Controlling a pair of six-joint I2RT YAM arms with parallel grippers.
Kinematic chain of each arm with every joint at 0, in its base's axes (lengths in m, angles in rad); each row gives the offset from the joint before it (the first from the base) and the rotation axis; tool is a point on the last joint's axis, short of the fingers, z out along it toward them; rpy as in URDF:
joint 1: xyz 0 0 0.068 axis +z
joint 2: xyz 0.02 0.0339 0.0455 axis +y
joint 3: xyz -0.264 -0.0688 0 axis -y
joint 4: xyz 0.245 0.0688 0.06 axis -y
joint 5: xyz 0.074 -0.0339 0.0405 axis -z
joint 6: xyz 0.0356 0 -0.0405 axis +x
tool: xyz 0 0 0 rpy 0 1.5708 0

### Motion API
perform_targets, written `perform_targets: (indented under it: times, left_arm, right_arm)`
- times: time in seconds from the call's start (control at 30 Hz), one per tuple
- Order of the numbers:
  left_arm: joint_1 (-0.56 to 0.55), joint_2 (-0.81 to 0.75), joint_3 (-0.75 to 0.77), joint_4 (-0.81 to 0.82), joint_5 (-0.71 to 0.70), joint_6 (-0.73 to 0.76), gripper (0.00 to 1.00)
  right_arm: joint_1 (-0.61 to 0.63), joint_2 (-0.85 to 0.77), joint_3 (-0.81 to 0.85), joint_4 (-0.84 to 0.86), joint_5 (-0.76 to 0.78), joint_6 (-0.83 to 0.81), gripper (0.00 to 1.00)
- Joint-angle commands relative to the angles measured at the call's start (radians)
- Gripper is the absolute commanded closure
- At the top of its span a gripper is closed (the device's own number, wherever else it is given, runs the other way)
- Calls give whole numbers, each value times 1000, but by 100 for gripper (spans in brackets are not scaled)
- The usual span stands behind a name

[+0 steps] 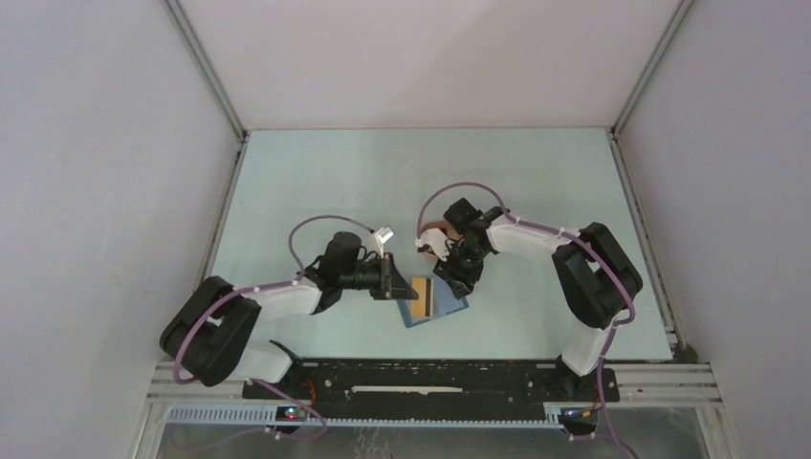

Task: Put the credit cards into the card holder
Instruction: Insert the credit card into the card holder.

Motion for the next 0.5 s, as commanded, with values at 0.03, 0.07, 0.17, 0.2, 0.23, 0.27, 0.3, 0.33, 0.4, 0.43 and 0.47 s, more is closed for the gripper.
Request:
perform_targets:
  times: [0.03,0.07,0.17,0.2,0.23,0.27,0.3,0.33,0.4,0.43,0.47]
  left_arm:
    - [4,-79,-48,-14,-13,-9,100]
    - [3,-88,-53,-14,-18,-10,100]
    - [3,-109,-64,-16,-26,-8,100]
    - [3,-114,-67,-16,-30,-8,100]
    - [4,-116,-68,-15,-31,-6,100]
    - [3,-117,-68,-12,-32,-6,100]
    - [3,-117,-69,-8,-33,-6,100]
    - [3,-116,-69,-6,-34,-7,100]
    - [3,-107,-69,5,-30,-10,100]
    - [3,-101,-69,14,-27,-11,100]
    - [3,-93,-68,19,-25,-12,100]
  right_arm:
    - [34,29,14,-15,-31,-13,44]
    - [35,28,17,-17,-31,-13,44]
    - [36,19,18,-18,-30,-14,44]
    - [36,17,18,-17,-29,-15,44]
    - [36,15,17,-19,-31,-15,44]
    - [36,14,18,-18,-34,-15,44]
    - [36,13,18,-20,-38,-15,44]
    - [36,14,19,-20,-42,-15,44]
    - [36,18,21,-22,-43,-15,44]
    - [37,19,21,-22,-43,-15,44]
    - [38,19,21,-23,-42,-15,44]
